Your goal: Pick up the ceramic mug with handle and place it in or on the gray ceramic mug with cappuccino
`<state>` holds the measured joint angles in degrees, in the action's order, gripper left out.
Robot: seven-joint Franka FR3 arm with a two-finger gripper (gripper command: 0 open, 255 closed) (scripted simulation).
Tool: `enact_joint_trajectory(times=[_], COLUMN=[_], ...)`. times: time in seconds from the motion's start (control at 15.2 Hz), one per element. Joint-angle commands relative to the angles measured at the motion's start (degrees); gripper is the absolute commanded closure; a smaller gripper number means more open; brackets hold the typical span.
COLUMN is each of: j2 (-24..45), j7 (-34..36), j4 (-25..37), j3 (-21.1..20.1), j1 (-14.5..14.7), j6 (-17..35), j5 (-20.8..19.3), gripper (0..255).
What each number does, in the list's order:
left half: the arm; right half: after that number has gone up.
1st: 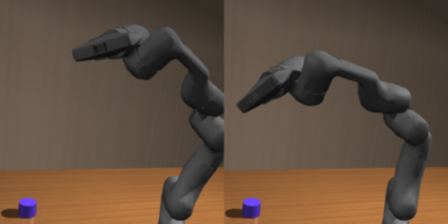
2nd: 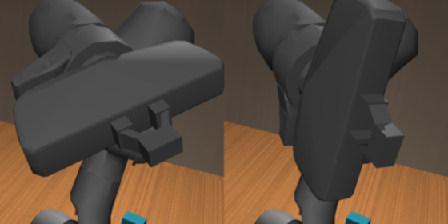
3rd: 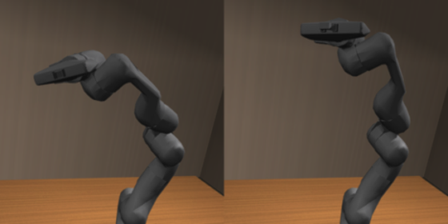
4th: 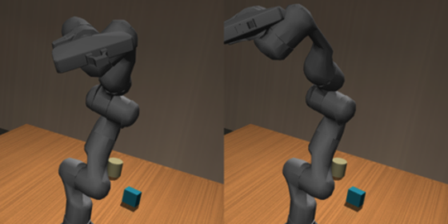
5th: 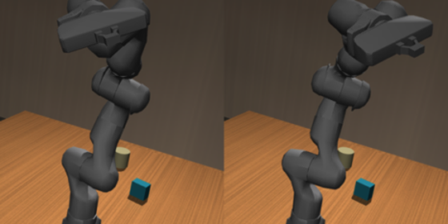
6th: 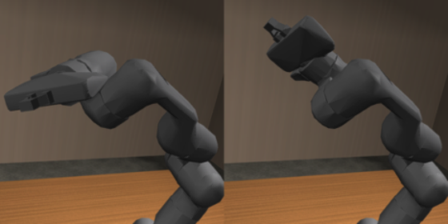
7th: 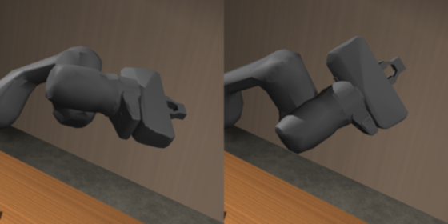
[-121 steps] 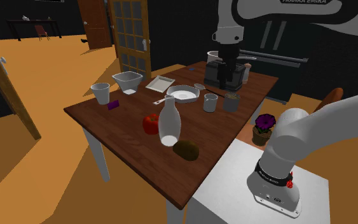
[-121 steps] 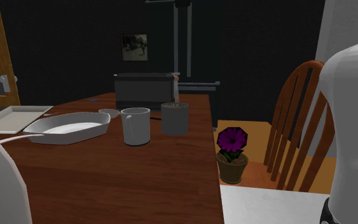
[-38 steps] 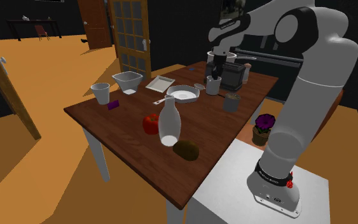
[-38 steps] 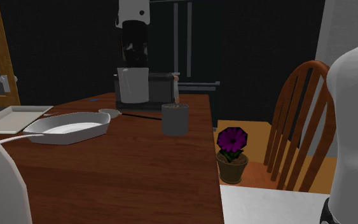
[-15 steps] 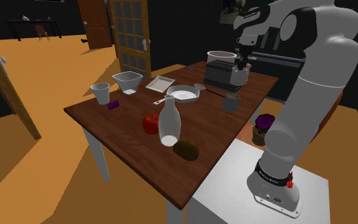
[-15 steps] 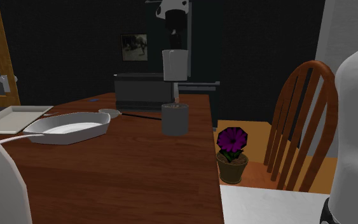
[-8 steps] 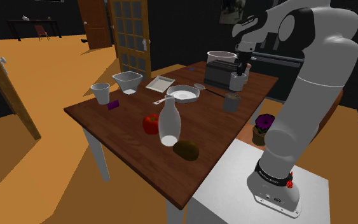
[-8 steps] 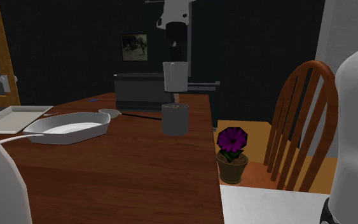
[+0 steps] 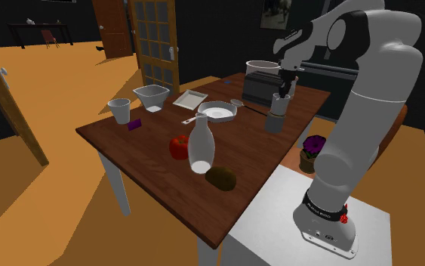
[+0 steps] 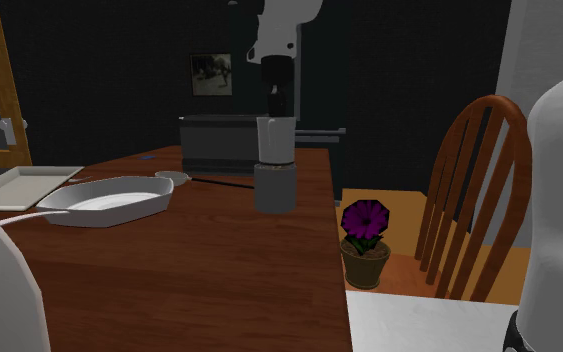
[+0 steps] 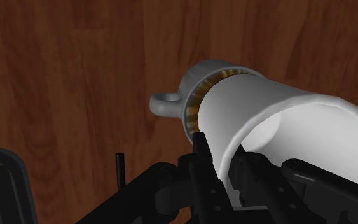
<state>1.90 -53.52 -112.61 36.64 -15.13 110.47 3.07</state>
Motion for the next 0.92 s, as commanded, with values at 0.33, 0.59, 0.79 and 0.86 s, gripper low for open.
enact_joint_trajectory(times=[0.33, 0.59, 0.79, 0.86], j2=[0.03, 0.04, 0.04, -0.37], j7=[-0.05, -0.06, -0.06, 0.16], j4=[-0.52, -0.52, -0.52, 1.03], j3=[0.01, 0.01, 0.01, 0.01], j1=[-0.01, -0.01, -0.01, 0.01], j6=[0.59, 0.59, 0.59, -1.29], j5=[0.05, 0.05, 0.05, -0.25], gripper=[255, 0, 0, 0])
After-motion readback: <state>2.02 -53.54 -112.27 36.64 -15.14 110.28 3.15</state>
